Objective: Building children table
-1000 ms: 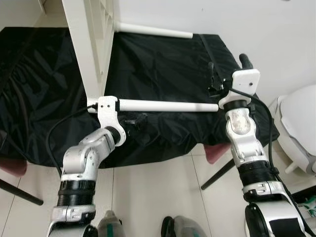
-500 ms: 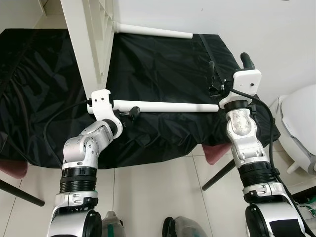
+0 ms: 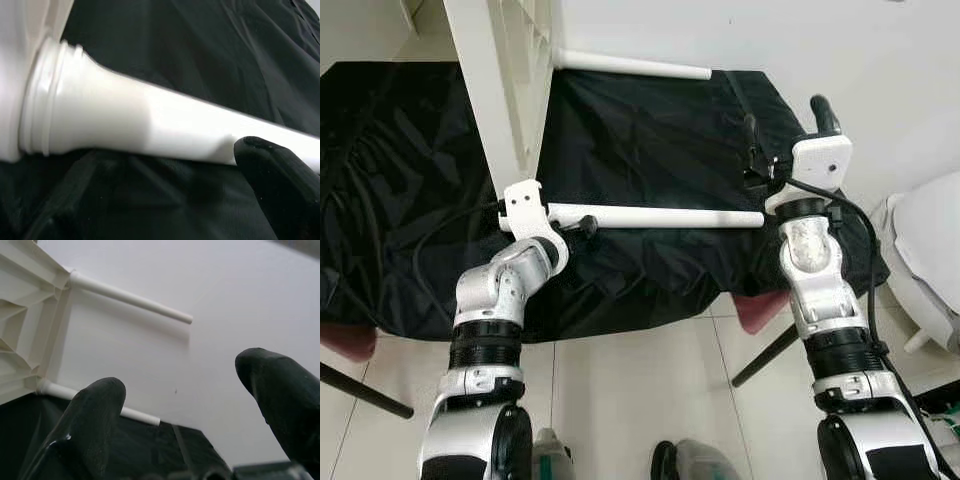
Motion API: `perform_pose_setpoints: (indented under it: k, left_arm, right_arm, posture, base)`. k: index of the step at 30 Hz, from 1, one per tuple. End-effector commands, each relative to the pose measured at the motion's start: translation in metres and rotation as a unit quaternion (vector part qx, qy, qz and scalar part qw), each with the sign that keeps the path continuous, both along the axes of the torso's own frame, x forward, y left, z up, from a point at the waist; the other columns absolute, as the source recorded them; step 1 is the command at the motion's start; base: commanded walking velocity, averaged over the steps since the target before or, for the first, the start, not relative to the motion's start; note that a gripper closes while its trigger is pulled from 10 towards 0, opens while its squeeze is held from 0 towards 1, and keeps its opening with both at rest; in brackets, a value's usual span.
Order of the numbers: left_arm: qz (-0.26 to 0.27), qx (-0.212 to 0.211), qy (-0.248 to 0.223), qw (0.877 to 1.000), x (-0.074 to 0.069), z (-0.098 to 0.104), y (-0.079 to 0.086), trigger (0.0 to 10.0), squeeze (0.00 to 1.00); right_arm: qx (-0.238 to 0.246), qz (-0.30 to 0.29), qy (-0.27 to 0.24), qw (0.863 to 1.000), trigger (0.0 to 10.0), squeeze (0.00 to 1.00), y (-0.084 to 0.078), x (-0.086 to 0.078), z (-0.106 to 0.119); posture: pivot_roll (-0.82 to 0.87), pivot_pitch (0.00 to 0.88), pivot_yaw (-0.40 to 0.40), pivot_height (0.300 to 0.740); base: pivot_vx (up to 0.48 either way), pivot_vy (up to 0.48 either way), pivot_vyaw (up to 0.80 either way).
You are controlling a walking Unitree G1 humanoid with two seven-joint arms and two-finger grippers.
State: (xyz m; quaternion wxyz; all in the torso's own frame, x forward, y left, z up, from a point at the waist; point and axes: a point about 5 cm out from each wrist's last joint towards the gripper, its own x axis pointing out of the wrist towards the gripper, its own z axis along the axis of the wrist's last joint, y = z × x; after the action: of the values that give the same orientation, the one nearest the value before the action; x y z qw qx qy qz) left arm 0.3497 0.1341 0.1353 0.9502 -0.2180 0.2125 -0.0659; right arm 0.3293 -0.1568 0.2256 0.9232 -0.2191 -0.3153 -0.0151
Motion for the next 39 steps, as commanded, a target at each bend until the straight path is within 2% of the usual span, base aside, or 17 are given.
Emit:
perform_pose_setpoints:
  k: [1,7,21,23,24,26,30,35,39]
  left_arm:
    - [0.006,-0.001,0.001,1.0,0.002,0.0,-0.001,10.0,0.0]
    - [0.007,-0.004,0.008,1.0,0.01,0.001,-0.007,10.0,0.0]
    - [0.02,-0.001,0.028,0.999,0.016,-0.005,-0.007,10.0,0.0]
    - [0.023,-0.003,0.027,0.999,0.019,-0.003,-0.008,10.0,0.0]
    - [0.023,-0.003,0.027,0.999,0.019,-0.003,-0.008,10.0,0.0]
    - [0.021,-0.003,0.024,0.999,0.02,-0.001,-0.008,10.0,0.0]
    - [0.02,-0.002,0.022,1.0,0.02,0.0,-0.008,10.0,0.0]
    - [0.018,-0.001,0.021,1.0,0.02,0.0,-0.007,10.0,0.0]
    - [0.014,-0.001,0.02,1.0,0.019,0.001,-0.007,10.0,0.0]
  right_arm:
    - [-0.01,-0.002,-0.009,1.0,10.0,0.0,0.0,-0.002,0.002]
    - [-0.018,-0.007,-0.033,0.999,10.0,0.0,0.0,-0.005,0.014]
    - [-0.046,-0.009,-0.068,0.997,10.0,0.0,0.006,-0.011,0.027]
    - [-0.058,-0.023,-0.101,0.993,10.0,0.0,0.008,-0.015,0.037]
    - [-0.058,-0.023,-0.101,0.993,10.0,0.0,0.008,-0.015,0.037]
    - [-0.06,-0.054,-0.146,0.986,10.0,0.0,0.006,-0.02,0.049]
    - [-0.057,-0.072,-0.167,0.982,10.0,0.0,0.004,-0.022,0.055]
    - [-0.061,-0.087,-0.176,0.979,10.0,0.0,0.005,-0.02,0.058]
    - [-0.075,-0.092,-0.192,0.974,10.0,0.0,0.016,-0.009,0.065]
  posture:
    - [0.02,0.008,0.001,0.74]
    - [0.0,0.021,0.013,0.74]
    - [0.0,0.041,0.019,0.74]
    - [0.0,0.045,0.02,0.74]
    - [0.0,0.045,0.02,0.74]
    - [0.0,0.048,0.02,0.74]
    - [0.0,0.048,0.02,0.74]
    - [0.0,0.048,0.022,0.74]
    - [0.01,0.055,0.023,0.74]
  base:
    - [0.0,0.0,0.0]
    - [0.0,0.0,0.0]
    - [0.0,0.0,0.0]
    - [0.0,0.0,0.0]
    - [0.0,0.0,0.0]
    - [0.0,0.0,0.0]
    - [0.0,0.0,0.0]
    - [0.0,0.0,0.0]
    - [0.0,0.0,0.0]
